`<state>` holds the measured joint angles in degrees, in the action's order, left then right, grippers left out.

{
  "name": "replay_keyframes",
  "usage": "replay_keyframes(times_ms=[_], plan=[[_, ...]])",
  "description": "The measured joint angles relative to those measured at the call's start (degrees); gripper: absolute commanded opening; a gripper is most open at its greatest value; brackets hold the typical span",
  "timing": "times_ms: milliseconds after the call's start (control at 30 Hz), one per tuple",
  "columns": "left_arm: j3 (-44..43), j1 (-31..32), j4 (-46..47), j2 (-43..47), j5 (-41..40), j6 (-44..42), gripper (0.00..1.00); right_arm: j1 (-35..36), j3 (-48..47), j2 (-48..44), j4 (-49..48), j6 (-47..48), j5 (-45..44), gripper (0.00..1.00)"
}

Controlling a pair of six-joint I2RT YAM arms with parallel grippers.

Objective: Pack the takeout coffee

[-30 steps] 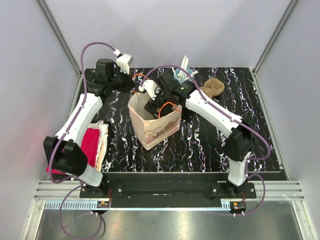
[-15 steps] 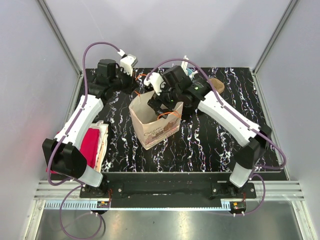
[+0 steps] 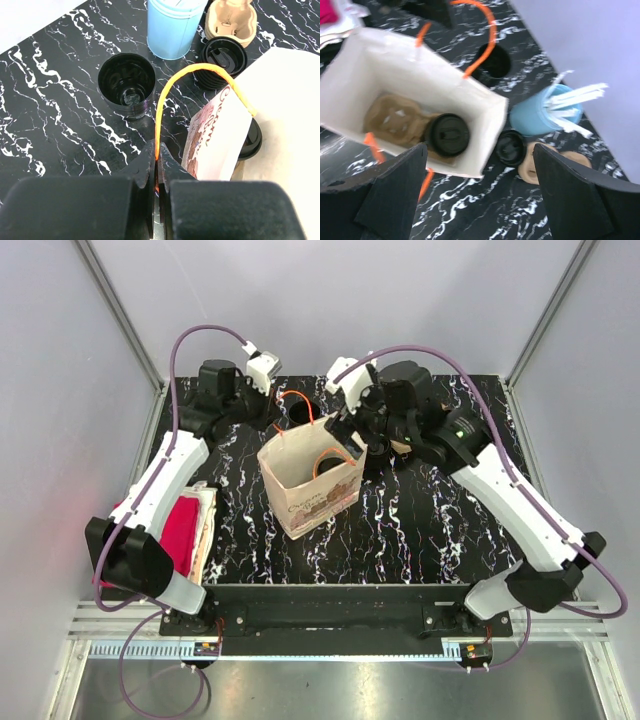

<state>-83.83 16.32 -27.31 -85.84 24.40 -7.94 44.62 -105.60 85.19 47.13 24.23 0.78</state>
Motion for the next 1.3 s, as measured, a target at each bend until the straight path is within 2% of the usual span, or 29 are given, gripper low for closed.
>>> replay_keyframes(times_ms=[167,467,700,833,1100,1300], plan=[[0.00,0.55,-0.02,0.02,0.70,-0.61,0.00,-3.02,1.18,-1.73,-3.34,-0.02,-5.64,0.90],[-0.72,2.75,-0.92,0.02,0.24,-2.40,0.00,-17.35,2.91,0.76,-10.19,-3.13,-9.05,0.84],[-3.56,4.46,-1.77,-0.02,-2.03,-2.80,0.00,-24.28,2.78,10.69,-13.51,-5.49,-8.44,0.63],[-5.40,5.73,-1.88,-0.37,-4.15,-2.82,0.00,-26.77,1.70,16.50,-14.43,-7.52,-6.67,0.52],[-8.46,8.48,-2.64,-2.58,-7.48,-3.58,0.00,-32.92,-5.49,23.76,-15.32,-12.37,0.83,0.52],[-9.01,8.94,-3.17,-4.11,-8.24,-3.67,0.00,-33.38,-8.85,27.02,-16.11,-14.27,6.45,0.50]])
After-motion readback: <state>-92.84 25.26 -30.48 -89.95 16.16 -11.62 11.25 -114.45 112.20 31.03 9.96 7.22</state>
